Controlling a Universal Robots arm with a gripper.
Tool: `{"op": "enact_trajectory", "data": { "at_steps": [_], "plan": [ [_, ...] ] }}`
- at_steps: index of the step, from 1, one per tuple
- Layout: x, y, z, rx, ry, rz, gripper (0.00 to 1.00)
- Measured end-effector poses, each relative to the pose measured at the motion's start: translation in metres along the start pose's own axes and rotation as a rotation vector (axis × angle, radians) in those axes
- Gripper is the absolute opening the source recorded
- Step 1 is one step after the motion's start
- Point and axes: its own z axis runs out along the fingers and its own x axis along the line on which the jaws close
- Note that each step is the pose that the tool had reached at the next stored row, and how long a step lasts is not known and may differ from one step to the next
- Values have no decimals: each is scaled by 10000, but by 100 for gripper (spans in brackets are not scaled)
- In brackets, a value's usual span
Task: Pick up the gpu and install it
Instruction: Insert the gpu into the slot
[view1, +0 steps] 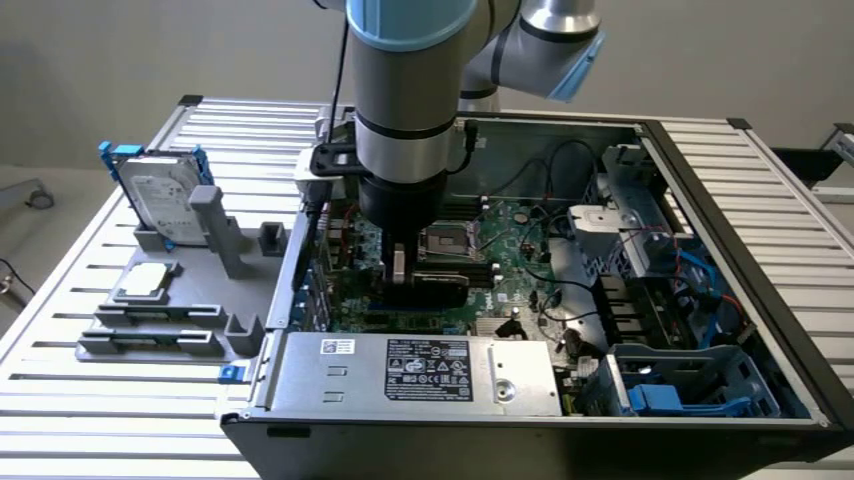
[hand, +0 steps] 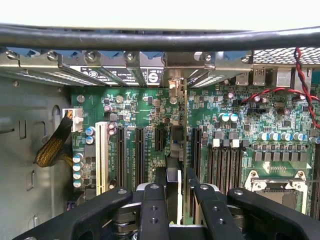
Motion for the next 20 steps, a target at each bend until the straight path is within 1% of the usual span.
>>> {"op": "enact_trajectory", "data": {
  "at_steps": [3,4,5,6,7,8,10,11,15,20],
  "plan": [
    [0,1,0,0,0,1,26],
    [0,4,0,-9,-1,5,27],
    [0,3,0,-2,0,6,27],
    [0,2,1,1,0,5,33],
    [0,1,0,0,0,3,33],
    [0,1,0,0,0,1,46],
    [-1,1,0,0,-1,2,46],
    [-1,1,-5,-3,-1,1,52],
    [-3,2,-58,-10,-1,2,52],
    [-7,4,-154,-11,-1,2,52]
  ]
}}
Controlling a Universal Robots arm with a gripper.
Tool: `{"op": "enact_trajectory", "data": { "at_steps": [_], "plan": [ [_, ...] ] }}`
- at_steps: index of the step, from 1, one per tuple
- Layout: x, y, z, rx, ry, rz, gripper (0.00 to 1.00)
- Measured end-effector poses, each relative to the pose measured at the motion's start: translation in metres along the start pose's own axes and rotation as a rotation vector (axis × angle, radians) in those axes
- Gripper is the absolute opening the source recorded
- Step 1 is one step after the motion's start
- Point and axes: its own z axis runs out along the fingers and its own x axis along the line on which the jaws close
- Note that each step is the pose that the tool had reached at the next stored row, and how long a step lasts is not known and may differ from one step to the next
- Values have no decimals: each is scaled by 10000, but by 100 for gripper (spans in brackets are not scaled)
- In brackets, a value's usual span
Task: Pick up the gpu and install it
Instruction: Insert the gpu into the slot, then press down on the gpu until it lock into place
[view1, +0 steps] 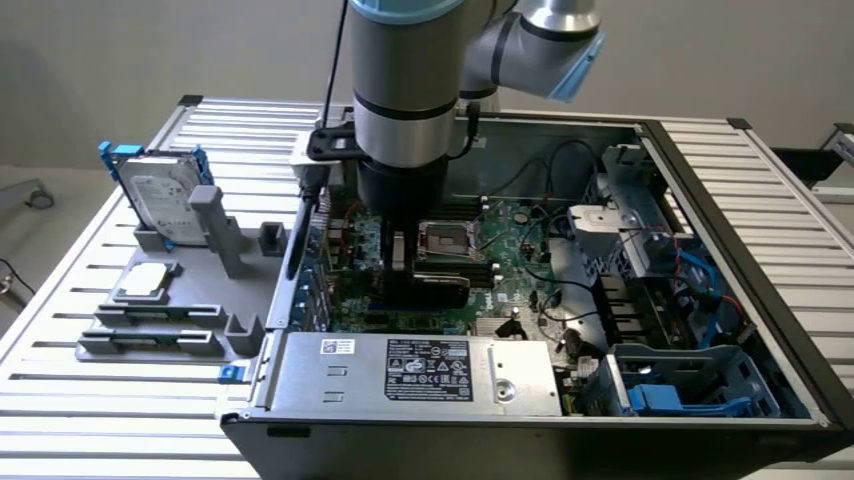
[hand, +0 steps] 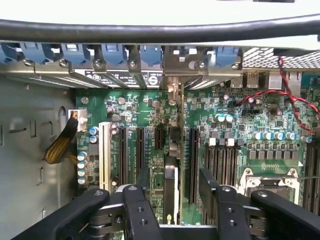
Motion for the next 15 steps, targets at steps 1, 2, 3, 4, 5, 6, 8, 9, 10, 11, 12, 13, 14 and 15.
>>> {"op": "enact_trajectory", "data": {
  "at_steps": [1,2,3,4,5,6,8,9,10,11,12,13,14,15],
  "plan": [
    [-1,0,-18,0,-1,0,52],
    [-2,1,-36,0,0,0,52],
    [-3,1,-54,1,-1,0,50],
    [-4,1,-70,0,0,0,50],
    [-6,1,-85,0,1,-1,44],
    [-8,0,-99,0,0,-1,37],
    [-12,0,-126,1,-1,0,31],
    [-14,0,-139,0,0,-1,25],
    [-17,-1,-146,1,-1,-1,20],
    [-19,-3,-149,1,-2,-1,20],
    [-21,-5,-149,2,-4,1,14],
    [-24,-7,-149,1,-5,1,11],
    [-26,-8,-149,1,-5,1,11],
    [-29,-8,-148,1,-8,0,11]
  ]
}}
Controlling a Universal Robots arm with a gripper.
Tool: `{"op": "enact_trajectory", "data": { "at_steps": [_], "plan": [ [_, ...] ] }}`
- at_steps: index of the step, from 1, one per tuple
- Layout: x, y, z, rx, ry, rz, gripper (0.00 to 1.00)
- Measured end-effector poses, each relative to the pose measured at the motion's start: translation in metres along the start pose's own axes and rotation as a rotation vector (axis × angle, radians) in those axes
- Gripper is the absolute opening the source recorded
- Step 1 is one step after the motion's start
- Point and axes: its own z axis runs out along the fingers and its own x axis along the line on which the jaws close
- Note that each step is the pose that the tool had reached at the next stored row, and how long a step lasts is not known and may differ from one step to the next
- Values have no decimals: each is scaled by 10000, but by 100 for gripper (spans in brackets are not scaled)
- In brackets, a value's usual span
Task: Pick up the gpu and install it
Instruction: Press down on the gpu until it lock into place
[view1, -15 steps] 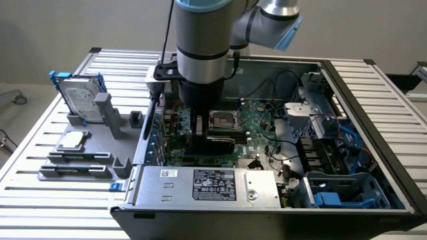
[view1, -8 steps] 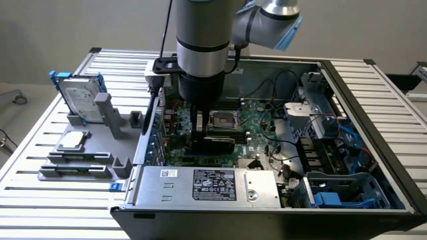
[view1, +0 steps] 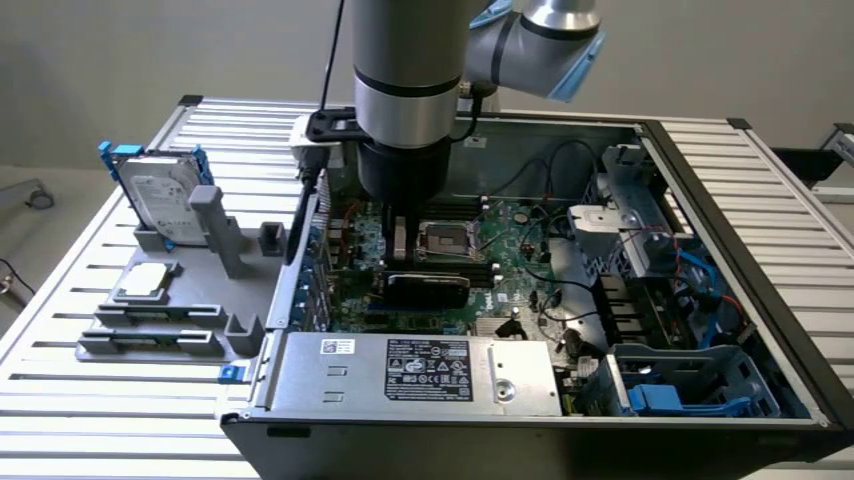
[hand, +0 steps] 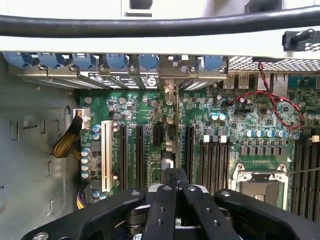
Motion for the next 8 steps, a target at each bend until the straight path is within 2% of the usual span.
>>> {"op": "enact_trajectory", "data": {
  "at_steps": [8],
  "plan": [
    [-6,-1,38,0,-17,0,11]
  ]
}}
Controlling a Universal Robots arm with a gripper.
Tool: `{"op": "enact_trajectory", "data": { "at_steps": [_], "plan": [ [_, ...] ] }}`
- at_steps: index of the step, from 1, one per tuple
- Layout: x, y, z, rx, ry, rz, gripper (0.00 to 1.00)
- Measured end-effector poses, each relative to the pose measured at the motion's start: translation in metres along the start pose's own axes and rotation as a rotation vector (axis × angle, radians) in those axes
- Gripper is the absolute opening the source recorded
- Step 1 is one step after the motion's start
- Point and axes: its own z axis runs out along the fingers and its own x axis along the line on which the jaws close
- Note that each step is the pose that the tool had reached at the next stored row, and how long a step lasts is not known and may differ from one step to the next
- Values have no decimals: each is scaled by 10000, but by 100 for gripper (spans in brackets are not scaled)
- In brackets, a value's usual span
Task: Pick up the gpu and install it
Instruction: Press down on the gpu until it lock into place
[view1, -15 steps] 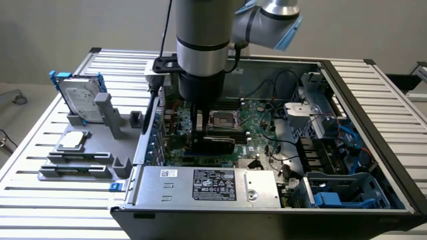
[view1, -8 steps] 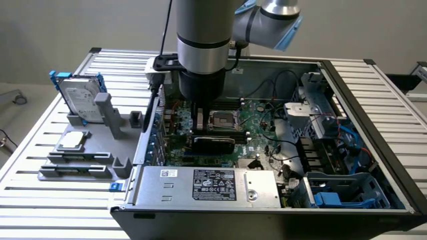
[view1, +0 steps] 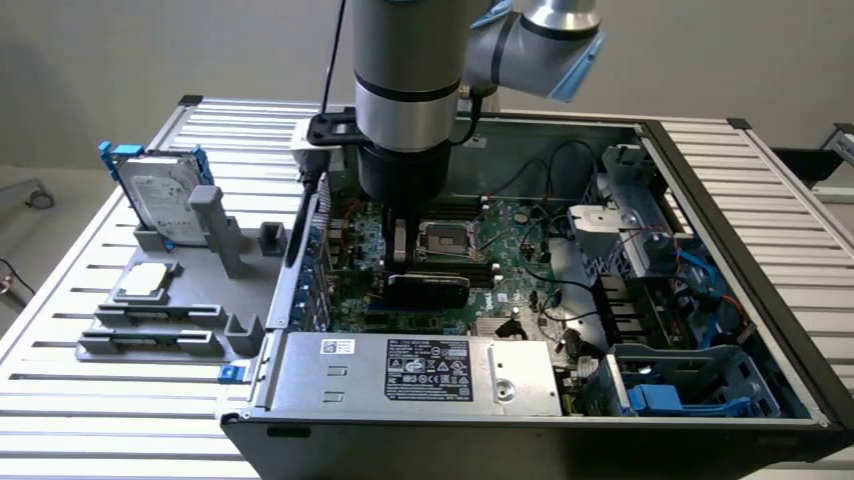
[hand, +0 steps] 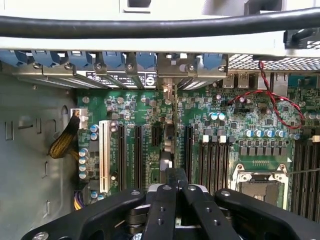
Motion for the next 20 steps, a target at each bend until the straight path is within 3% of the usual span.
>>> {"op": "enact_trajectory", "data": {
  "at_steps": [20],
  "plan": [
    [-23,-2,65,0,-1,0,11]
  ]
}}
